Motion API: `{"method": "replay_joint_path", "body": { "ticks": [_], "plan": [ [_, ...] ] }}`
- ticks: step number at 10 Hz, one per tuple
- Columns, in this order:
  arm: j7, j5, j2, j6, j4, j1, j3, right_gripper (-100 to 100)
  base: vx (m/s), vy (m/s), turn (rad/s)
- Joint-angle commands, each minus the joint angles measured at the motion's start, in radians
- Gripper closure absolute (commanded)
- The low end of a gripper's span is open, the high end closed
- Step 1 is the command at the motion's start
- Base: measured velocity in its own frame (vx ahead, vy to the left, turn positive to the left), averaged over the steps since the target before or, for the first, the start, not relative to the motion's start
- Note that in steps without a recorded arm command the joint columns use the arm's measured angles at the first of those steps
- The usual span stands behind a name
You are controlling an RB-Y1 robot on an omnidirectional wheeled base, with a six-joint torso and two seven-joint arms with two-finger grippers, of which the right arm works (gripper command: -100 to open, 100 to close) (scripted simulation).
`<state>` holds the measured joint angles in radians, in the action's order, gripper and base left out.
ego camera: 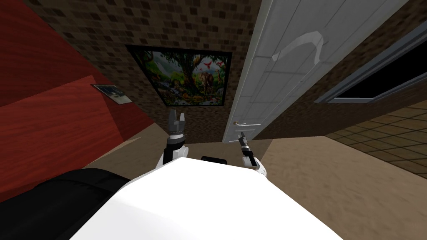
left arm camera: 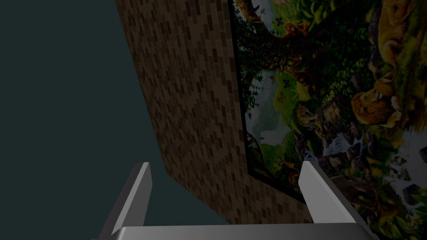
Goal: Pull the door open
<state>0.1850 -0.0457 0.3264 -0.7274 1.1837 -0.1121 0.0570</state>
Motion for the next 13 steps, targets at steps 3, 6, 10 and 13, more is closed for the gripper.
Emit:
{"method": "replay_joint_path", "body": {
  "ticks": [3,6,10,13],
  "plan": [
    [0.023,-0.005,0.024,-0.007,-0.101,0.036,0.001,-100,0.062,-0.096,0.121],
    [0.035,-0.008,0.037,-0.011,-0.155,0.055,0.000,-100,0.032,-0.068,0.089],
    [0.057,-0.013,0.061,-0.019,-0.248,0.089,0.000,-100,0.038,-0.079,0.115],
    [0.070,-0.016,0.076,-0.024,-0.304,0.109,0.000,-100,0.042,-0.076,0.076]
  ]
}}
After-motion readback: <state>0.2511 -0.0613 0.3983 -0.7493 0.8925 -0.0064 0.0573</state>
